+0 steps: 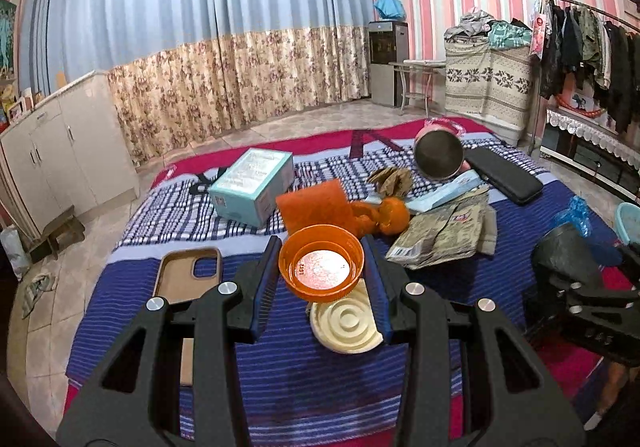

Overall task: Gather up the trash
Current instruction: 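Carry both items to the blue basket and release them inside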

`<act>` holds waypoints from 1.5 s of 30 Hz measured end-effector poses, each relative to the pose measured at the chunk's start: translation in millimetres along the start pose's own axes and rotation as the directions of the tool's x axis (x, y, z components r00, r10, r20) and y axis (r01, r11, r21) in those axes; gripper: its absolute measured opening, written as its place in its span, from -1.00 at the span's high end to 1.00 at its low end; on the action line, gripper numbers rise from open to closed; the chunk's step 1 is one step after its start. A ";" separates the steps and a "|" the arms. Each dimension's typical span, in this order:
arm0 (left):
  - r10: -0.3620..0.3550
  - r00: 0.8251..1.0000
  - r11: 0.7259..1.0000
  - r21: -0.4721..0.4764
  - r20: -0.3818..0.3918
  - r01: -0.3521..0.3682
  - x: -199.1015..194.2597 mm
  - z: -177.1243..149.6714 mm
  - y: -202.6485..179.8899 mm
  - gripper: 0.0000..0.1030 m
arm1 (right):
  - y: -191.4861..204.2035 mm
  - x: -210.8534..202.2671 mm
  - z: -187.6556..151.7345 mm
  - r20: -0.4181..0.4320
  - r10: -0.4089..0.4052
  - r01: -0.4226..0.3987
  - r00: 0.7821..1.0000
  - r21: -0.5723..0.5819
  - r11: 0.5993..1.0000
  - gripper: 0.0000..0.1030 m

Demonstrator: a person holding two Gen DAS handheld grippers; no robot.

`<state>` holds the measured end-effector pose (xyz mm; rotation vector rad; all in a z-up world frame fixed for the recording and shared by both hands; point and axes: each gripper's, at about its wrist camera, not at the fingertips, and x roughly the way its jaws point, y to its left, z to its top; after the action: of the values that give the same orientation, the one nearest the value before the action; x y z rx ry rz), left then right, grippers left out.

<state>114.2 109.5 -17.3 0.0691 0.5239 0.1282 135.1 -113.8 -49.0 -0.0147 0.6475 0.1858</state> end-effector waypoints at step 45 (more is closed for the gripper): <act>-0.562 0.827 0.796 0.269 0.000 0.542 -34.1 78.5 -377.3 0.23 | -375.6 -162.0 -65.1 -0.001 -0.632 0.515 0.775 0.581 0.630 -0.42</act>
<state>163.8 -271.3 30.2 0.1725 0.4590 -0.5227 35.9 -514.9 -20.3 0.3564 0.4384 -0.6405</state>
